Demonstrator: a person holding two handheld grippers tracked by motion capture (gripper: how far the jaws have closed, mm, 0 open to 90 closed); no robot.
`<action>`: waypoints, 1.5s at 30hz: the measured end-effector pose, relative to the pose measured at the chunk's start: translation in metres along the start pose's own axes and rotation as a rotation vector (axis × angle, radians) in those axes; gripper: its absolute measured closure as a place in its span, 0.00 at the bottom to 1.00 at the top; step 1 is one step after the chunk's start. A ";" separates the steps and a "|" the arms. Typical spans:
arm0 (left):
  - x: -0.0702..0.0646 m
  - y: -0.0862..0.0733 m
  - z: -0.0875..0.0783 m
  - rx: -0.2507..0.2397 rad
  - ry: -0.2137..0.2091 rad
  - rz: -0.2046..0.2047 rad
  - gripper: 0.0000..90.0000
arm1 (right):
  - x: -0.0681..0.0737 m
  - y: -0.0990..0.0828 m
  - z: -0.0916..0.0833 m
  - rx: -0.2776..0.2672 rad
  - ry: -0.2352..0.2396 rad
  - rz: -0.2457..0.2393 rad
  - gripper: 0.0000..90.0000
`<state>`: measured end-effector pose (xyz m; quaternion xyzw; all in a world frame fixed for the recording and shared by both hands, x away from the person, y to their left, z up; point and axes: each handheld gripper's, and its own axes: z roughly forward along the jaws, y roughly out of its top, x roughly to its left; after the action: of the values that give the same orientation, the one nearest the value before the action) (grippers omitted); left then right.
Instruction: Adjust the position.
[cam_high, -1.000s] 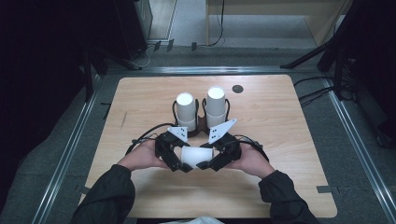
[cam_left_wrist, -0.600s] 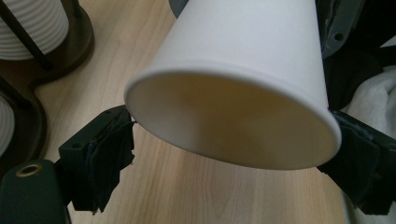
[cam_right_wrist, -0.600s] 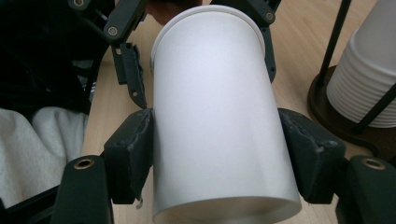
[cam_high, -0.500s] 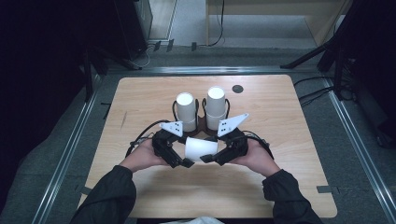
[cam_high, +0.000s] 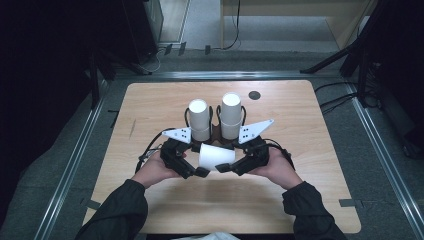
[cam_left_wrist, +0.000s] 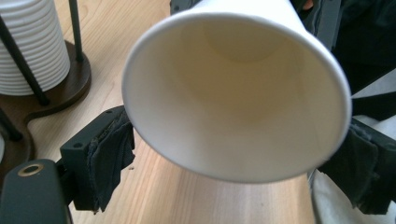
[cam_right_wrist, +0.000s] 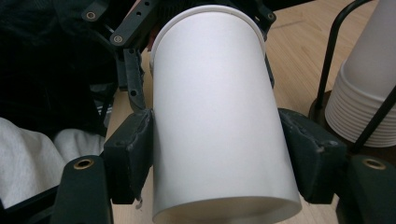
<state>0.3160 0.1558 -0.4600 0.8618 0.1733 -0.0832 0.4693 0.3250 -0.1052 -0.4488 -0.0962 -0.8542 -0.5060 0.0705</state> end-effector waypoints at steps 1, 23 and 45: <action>-0.001 0.000 0.000 -0.011 -0.008 -0.006 0.11 | 0.000 0.000 0.000 -0.004 0.000 0.000 0.35; 0.000 0.003 -0.010 -0.026 -0.032 -0.003 0.26 | 0.001 0.000 0.003 0.002 0.022 0.018 0.30; -0.001 0.012 -0.009 0.237 0.074 0.070 0.26 | -0.002 -0.011 0.019 0.132 -0.047 0.001 0.27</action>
<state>0.3192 0.1565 -0.4452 0.9193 0.1494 -0.0548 0.3599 0.3235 -0.0939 -0.4674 -0.1034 -0.8871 -0.4463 0.0570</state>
